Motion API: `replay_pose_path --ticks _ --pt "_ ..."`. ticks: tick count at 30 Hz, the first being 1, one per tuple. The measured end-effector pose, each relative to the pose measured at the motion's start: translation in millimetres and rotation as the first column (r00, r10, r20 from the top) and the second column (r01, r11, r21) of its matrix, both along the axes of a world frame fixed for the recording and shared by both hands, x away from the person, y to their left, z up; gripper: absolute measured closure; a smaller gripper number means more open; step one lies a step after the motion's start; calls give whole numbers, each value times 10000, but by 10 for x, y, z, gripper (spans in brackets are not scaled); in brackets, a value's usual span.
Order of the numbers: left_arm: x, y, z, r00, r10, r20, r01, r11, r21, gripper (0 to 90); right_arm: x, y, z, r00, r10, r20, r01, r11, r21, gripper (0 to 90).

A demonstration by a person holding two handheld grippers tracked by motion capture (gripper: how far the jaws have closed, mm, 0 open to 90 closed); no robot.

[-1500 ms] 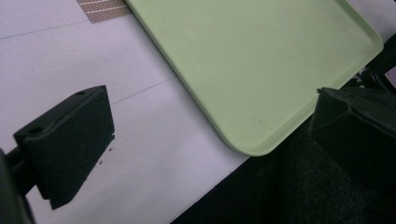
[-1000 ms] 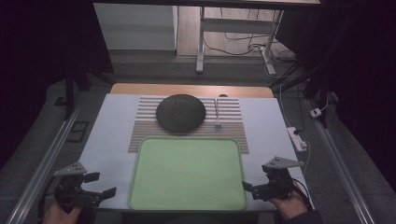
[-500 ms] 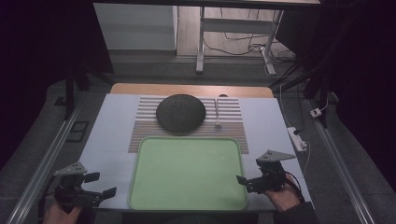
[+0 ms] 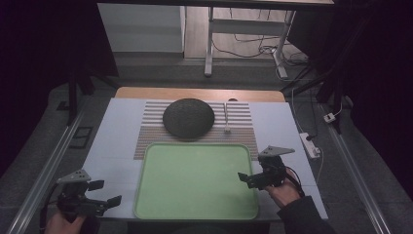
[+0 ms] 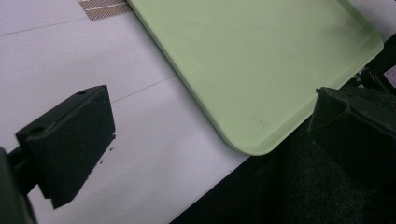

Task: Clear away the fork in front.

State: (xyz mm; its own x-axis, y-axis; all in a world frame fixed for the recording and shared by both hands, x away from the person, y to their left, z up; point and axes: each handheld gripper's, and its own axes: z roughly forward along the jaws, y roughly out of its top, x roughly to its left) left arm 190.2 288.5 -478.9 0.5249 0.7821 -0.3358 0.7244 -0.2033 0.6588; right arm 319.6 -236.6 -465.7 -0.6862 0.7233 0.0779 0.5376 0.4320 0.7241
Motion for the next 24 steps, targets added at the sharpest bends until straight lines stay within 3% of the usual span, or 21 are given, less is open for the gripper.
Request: replay_pose_path --ticks 19,24 --pt "2 0 0 10000 -25 -14 25 10000 14 8 550 306 -172 9993 -270 254 288 9970 -714 0" --pt "3 1 -1 10000 -26 -29 26 10000 -1 8 761 387 -193 9980 -501 388 539 9931 -1040 0"
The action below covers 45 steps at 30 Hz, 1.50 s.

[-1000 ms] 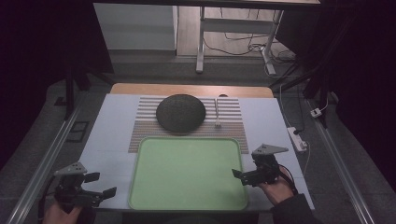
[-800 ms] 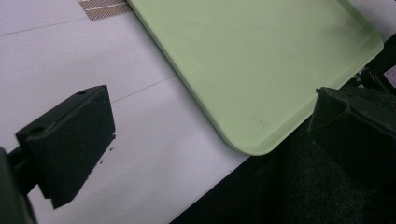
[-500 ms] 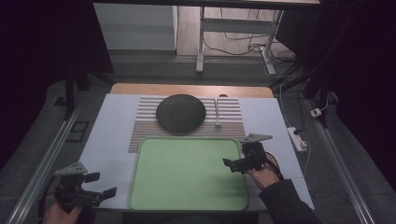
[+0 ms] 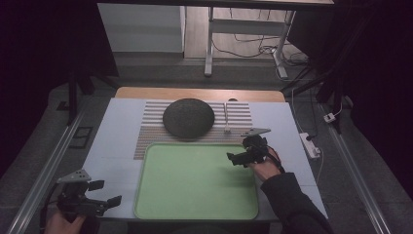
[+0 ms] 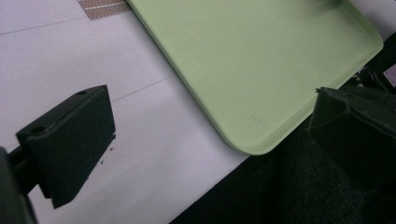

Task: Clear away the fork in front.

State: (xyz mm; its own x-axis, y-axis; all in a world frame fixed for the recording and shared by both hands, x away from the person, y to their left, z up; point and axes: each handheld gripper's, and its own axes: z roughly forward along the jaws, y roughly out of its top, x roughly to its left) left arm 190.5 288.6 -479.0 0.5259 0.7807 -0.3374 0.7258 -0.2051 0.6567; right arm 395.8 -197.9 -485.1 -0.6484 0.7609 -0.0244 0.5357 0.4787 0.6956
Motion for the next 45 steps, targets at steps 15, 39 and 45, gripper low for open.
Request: replay_pose_path --ticks 15,39,45 --pt "2 1 -1 10000 -34 -16 34 10000 -25 9 436 192 -88 9978 -651 -83 648 9973 -336 0" --pt "5 2 -4 10000 -82 -40 81 10000 -46 11 870 457 -278 9975 54 706 110 9733 -2292 364" --pt "4 2 -3 9999 -94 -36 94 9999 -44 11 889 506 -289 9964 336 780 -123 9659 -2587 488"
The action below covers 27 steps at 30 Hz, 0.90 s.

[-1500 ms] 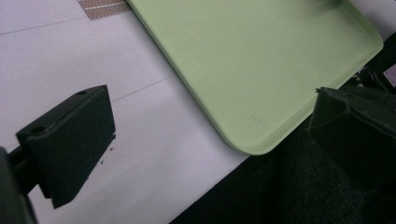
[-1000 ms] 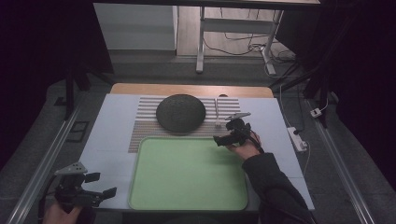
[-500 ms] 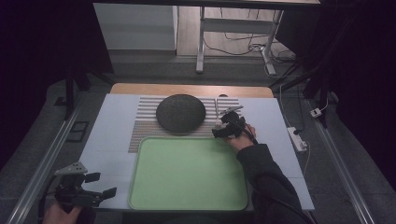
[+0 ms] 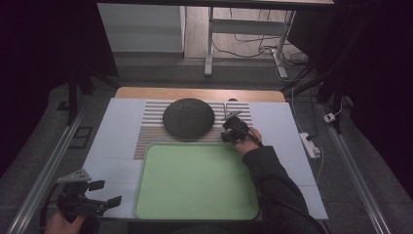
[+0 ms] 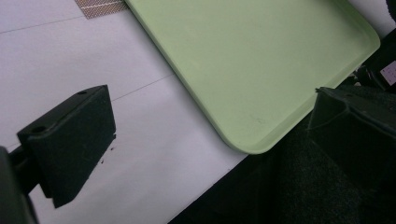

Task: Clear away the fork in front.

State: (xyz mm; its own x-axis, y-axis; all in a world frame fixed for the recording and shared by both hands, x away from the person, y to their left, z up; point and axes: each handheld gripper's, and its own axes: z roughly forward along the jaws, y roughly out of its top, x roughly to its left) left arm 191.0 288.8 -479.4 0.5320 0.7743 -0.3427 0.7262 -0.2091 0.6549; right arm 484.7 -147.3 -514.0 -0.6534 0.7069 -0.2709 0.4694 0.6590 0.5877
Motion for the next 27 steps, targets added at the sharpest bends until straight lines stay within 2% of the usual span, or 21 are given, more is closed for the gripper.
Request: replay_pose_path --ticks 1,3,4,11,16,17,18,23,27 --pt "0 1 0 10000 2 -3 -2 10000 -3 11 8 5 0 9999 105 -56 -105 9999 -8 534" --pt "0 1 0 10000 3 -3 -3 10000 -9 11 13 2 2 9999 107 -108 -107 9999 -13 550" --pt "0 1 0 10000 -5 -2 5 10000 1 11 22 -3 5 9995 127 -285 -123 9998 136 601" --pt "0 -1 0 10000 -18 4 18 10000 15 12 8 -10 17 9996 50 -260 -53 9999 -138 668" --pt "-1 -3 1 10000 -27 18 27 10000 25 12 -23 -43 40 9999 95 55 -92 9988 -476 785" --pt "-1 -4 1 10000 -30 20 30 10000 28 12 -32 -51 45 9998 112 148 -103 9981 -602 817" --pt "-1 -4 2 10000 -30 20 30 10000 26 12 -46 -68 55 9995 196 254 -179 9975 -677 888" --pt "-2 -4 2 10000 -34 30 34 10000 17 12 -52 -71 61 9994 163 291 -141 9972 -730 893" --pt "-6 1 4 10000 -53 75 54 10000 -30 5 -73 -91 123 9992 134 368 -119 9992 -394 894"
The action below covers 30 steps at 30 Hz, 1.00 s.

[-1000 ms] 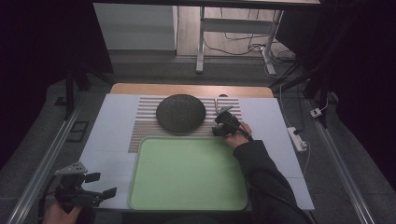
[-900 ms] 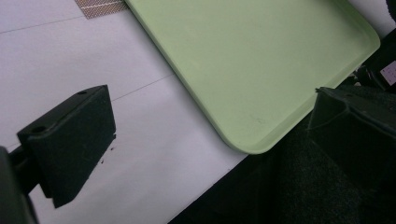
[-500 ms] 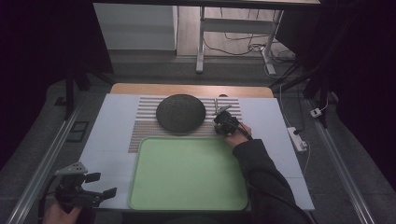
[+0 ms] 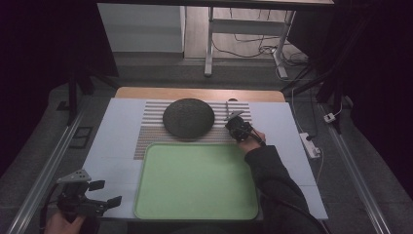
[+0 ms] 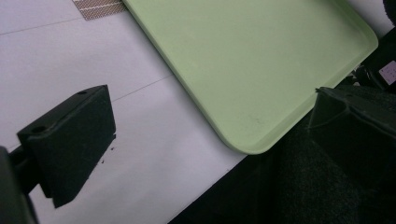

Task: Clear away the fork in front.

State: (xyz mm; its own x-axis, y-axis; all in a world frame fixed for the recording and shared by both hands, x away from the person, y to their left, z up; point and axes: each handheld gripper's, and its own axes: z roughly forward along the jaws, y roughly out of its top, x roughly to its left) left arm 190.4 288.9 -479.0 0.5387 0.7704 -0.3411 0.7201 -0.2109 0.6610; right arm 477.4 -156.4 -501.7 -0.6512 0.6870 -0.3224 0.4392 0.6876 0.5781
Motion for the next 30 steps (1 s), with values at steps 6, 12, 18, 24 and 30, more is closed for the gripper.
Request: replay_pose_path --ticks 6,12,18,24,30 --pt "-19 21 10 9998 -7 202 12 9997 -240 0 -114 -73 109 9998 192 -35 -190 9985 509 894" --pt "-19 -1 21 9996 -38 269 41 9999 -112 0 -266 -172 251 9983 549 -171 -524 9911 1220 894" --pt "-2 -30 33 9989 -281 378 291 9992 -265 0 -407 -250 311 9948 886 -497 -789 9819 1724 894" --pt "17 -105 77 9957 -576 719 577 9983 6 0 -551 -312 355 9911 1084 -768 -887 9705 2241 894" --pt "72 -199 79 9927 -1019 637 1017 9948 74 0 -772 -401 436 9850 1486 -873 -1181 9508 2864 894"
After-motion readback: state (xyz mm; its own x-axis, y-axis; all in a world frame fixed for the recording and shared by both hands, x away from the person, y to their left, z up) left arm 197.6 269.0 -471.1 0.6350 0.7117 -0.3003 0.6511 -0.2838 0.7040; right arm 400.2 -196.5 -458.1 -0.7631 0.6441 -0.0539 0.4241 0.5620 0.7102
